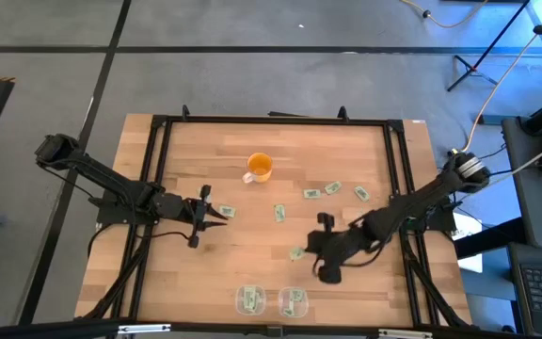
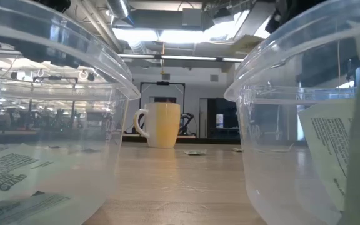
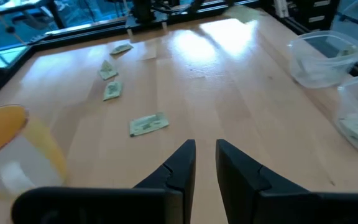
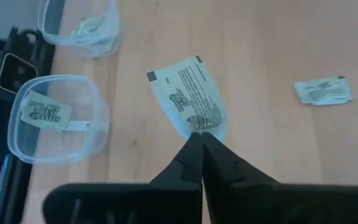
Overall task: Pick and place items into bin
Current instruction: Put the green stevia packet into the right transparent bin
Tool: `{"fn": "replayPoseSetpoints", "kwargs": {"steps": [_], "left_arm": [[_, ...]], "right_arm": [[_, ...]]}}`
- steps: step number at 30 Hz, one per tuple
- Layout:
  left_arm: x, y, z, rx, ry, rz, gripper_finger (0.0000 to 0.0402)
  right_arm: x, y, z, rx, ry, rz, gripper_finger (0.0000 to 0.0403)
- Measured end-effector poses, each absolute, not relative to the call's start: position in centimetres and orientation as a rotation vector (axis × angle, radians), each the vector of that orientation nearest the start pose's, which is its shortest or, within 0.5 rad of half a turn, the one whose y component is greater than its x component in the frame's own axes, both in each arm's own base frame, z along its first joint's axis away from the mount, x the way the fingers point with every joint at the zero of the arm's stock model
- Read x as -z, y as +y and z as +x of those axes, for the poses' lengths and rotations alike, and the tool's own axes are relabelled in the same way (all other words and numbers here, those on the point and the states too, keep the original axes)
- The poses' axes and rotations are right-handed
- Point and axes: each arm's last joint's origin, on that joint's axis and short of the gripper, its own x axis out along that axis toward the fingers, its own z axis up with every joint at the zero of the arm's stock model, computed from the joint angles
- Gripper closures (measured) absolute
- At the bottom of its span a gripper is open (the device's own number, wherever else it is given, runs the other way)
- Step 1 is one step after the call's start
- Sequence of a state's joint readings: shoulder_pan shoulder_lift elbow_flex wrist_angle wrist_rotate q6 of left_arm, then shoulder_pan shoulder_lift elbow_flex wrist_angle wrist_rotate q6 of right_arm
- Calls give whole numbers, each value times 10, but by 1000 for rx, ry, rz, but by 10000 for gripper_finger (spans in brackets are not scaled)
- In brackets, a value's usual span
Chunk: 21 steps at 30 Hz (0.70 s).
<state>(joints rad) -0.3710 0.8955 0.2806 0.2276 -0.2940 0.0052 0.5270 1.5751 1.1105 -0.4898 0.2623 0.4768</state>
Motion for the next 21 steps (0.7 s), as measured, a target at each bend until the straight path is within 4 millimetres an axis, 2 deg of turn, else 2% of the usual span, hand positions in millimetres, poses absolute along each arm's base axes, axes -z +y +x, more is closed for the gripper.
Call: {"fn": "replayPoseSetpoints", "kwargs": {"steps": [3, 7, 13, 17, 21], "left_arm": [[-181, -56, 169, 67, 364, 133, 342], [-181, -56, 169, 68, 364, 133, 341], [-181, -57, 169, 75, 365, 131, 341], [-181, -57, 169, 76, 366, 131, 341], [-181, -57, 169, 76, 365, 130, 341]], "right_arm": [[-236, 180, 298, -46, 973, 42, 403], [-237, 218, 318, -166, 986, 34, 403], [-225, 262, 331, -172, 1038, 84, 403], [-202, 270, 332, -93, 1130, 152, 403], [-186, 271, 332, -32, 1201, 209, 403]]}}
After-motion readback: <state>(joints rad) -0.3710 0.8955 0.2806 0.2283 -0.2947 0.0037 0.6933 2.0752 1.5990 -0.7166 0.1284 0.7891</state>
